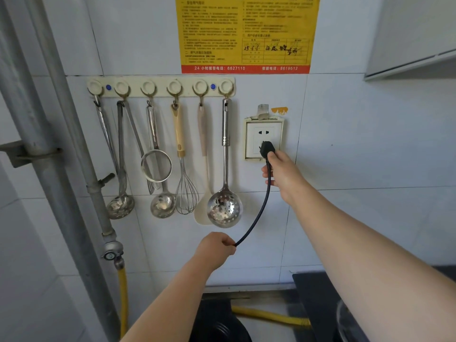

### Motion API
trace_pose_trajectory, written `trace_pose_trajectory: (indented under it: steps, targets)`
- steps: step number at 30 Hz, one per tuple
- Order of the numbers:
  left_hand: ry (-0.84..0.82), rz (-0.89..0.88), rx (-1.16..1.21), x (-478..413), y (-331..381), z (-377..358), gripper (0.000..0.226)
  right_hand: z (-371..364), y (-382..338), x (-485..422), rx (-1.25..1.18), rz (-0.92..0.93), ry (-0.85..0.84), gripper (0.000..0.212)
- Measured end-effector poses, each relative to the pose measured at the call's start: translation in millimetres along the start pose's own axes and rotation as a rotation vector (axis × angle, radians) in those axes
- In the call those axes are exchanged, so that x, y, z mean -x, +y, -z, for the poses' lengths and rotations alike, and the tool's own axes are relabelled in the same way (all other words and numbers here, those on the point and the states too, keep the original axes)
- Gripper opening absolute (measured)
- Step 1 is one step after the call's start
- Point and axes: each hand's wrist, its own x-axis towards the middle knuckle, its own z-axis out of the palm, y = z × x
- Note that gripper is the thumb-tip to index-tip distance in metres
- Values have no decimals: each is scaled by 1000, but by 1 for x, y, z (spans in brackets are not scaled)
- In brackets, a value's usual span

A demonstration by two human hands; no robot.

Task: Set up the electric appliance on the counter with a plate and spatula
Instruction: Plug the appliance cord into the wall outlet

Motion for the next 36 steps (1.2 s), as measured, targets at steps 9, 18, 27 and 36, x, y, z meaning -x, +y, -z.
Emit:
trace_pose_trajectory:
  steps: [9,18,27,36]
  targets:
    - [19,35,14,-2,-6,-6,15,-6,8,-4,-156,-30,6,21]
    - [27,15,30,-1,-11,-1,16,-9,4,-7,-229,-79,6,20]
    - [12,11,24,-7,-9,-6,18,-19,12,-9,-87,35,106,21]
    - [-5,6,49,-18,-9,-9,17,-18,13,-17,-52,66,110,23]
